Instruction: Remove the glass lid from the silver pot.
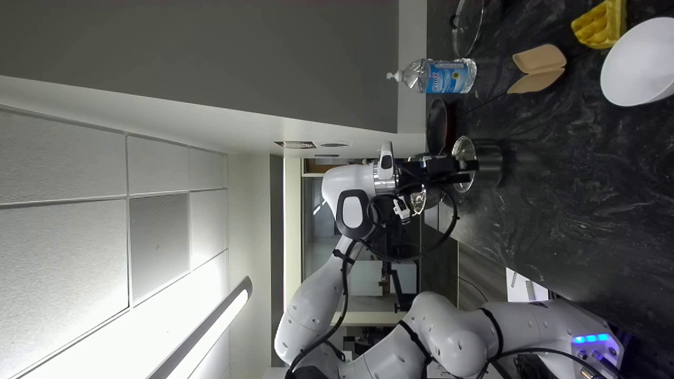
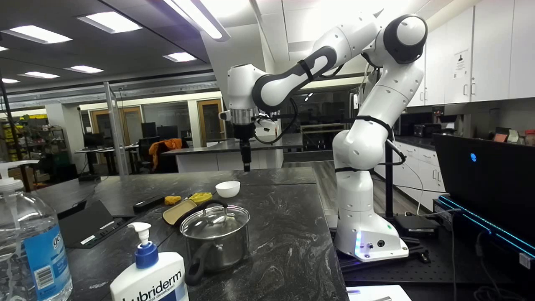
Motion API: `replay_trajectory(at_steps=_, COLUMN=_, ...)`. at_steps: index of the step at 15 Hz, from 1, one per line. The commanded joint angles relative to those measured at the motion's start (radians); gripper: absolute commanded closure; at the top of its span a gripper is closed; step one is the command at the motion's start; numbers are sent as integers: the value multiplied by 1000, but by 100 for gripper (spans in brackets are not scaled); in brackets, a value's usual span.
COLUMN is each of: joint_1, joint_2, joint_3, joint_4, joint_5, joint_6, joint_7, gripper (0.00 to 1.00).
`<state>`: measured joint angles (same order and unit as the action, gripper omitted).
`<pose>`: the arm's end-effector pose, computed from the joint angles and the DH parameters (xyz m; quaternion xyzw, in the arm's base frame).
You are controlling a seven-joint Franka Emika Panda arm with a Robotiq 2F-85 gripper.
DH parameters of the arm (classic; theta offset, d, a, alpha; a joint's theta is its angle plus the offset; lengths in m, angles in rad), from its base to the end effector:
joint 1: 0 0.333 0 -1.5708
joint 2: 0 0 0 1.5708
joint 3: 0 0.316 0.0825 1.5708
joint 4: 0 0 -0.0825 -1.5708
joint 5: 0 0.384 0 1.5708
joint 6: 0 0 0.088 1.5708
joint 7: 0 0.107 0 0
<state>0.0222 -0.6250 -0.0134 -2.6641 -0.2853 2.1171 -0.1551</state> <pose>0.3589 -0.0096 0.4395 0.9804 0.1509 0.0301 0.1229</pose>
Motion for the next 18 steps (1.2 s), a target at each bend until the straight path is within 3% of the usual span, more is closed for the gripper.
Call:
replay_trajectory(at_steps=1, joint_1=35, joint_2=63, joint_3=5, joint_4=53, joint_5=30, joint_6=1, joint_7=-40, gripper=0)
replay_trajectory(at_steps=18, joint_1=166, joint_2=263, joint_3=86, joint_4=214, joint_5=185, joint_6=-14, joint_7=-78, gripper=0)
